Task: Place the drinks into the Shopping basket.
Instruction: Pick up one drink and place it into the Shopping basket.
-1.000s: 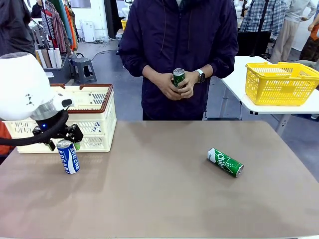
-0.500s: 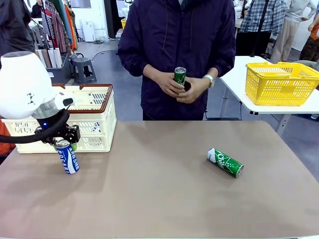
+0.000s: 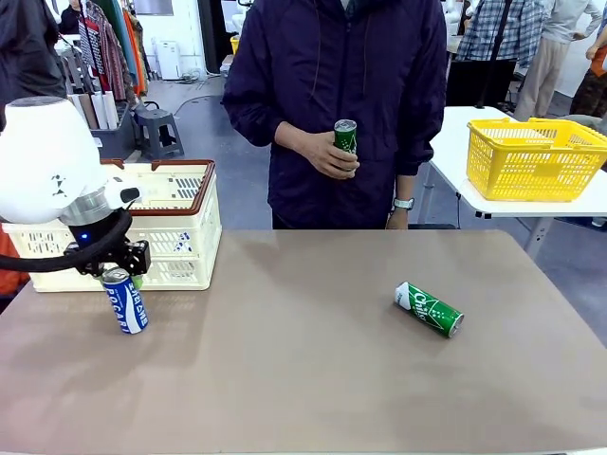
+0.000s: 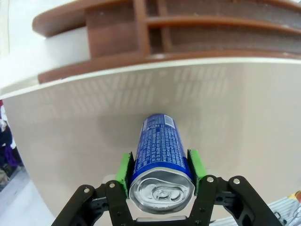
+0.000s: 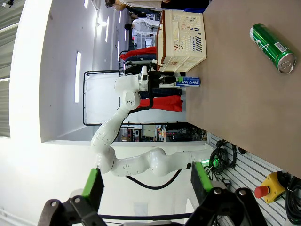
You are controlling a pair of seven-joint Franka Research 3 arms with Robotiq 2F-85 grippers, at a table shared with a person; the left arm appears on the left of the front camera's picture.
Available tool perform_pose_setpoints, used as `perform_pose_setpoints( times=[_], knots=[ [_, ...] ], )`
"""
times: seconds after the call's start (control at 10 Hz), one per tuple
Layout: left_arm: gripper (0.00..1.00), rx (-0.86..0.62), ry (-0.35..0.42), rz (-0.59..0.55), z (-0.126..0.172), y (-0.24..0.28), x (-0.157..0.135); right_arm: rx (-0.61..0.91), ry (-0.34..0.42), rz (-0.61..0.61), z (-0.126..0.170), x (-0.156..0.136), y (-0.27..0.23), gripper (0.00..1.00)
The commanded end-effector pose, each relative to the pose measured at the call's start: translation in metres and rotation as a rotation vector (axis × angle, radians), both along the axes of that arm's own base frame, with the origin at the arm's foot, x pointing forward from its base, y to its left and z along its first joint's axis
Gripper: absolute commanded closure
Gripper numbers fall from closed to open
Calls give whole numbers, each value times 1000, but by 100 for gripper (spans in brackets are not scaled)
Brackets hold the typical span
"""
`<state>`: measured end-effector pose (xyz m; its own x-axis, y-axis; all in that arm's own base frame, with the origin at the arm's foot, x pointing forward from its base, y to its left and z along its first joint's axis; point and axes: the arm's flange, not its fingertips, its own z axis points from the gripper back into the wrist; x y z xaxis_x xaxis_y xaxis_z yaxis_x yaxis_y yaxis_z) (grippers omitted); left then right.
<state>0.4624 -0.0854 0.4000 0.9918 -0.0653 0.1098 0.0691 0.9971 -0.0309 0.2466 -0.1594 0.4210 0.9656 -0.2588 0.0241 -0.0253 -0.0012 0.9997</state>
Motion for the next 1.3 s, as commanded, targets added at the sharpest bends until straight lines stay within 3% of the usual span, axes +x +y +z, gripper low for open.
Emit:
perform_pose_setpoints(
  times=[0.0,0.1,0.3,0.4,0.5,0.6,0.7,0.9,1.2],
  knots=[
    [100,14,-20,19,25,3,-2,21,13,-6,7,1,1,0],
    [100,8,-55,8,53,9,-5,21,13,-6,7,1,1,0],
    [100,3,-125,-2,139,26,-5,21,13,-6,7,1,1,0],
    [100,30,-125,-13,180,36,6,21,13,-6,7,1,1,0],
    [100,1,-74,-76,216,47,25,21,13,-6,7,1,1,0],
    [100,-27,-54,-9,246,62,51,21,13,-6,7,1,1,0],
    [100,-79,-102,27,267,73,76,21,13,-6,7,1,1,0],
    [100,-155,-209,56,276,82,125,21,13,-6,7,1,1,0],
    [100,-55,-169,76,217,72,176,21,13,-6,7,1,1,0]
  ],
)
